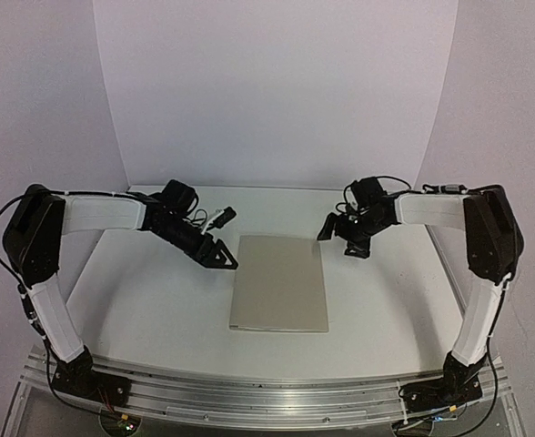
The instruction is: Put the files into the folder
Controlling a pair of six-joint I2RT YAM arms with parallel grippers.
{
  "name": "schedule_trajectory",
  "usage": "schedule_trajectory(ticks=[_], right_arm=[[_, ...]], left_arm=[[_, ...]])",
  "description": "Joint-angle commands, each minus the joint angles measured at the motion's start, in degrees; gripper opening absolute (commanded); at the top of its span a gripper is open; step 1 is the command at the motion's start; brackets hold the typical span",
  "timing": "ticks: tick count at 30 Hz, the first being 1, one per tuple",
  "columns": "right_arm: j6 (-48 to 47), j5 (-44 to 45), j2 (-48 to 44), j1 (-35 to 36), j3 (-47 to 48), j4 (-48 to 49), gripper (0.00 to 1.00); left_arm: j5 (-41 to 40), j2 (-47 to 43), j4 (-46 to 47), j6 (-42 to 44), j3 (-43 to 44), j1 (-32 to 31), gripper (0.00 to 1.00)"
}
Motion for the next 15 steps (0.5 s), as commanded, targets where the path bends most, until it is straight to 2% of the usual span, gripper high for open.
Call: schedule_trajectory(ticks=[1,3,5,7,10,13,15], right_arm=[[-8.3,13.3,-13.3,-3.6,4.0,-2.2,0.98],[-12.0,23.0,-19.1,-5.3,1.4,-1.3,0.98],[-14.8,30.6,-25.4,-8.1,-2.8,1.3,0.98],[-19.2,33.6,-31.8,-11.1,-8.3,6.5,0.98],[-25.7,36.5,-42.7,-12.7,-21.8,17.2,0.98],[-29.5,37.4,-53.1,-13.0,-37.9,31.3,0.98],[-30.5,36.6,-59.2,-13.0,-48.8,40.1,0.98]], left_arm=[[-4.1,-8.6,7.3,-9.6,-0.1,9.6,0.76],[-9.1,-11.2,9.5,-10.3,-1.6,14.5,0.78],[-14.7,-14.8,11.1,-5.7,-4.4,16.9,0.82],[-20.8,-19.1,13.5,-0.9,-8.3,18.5,0.86],[-24.0,-24.7,19.2,0.6,-16.7,22.8,0.93],[-30.8,-31.1,32.0,-1.7,-29.2,25.9,0.98],[-32.0,-34.5,43.2,-0.4,-38.3,28.0,1.00]])
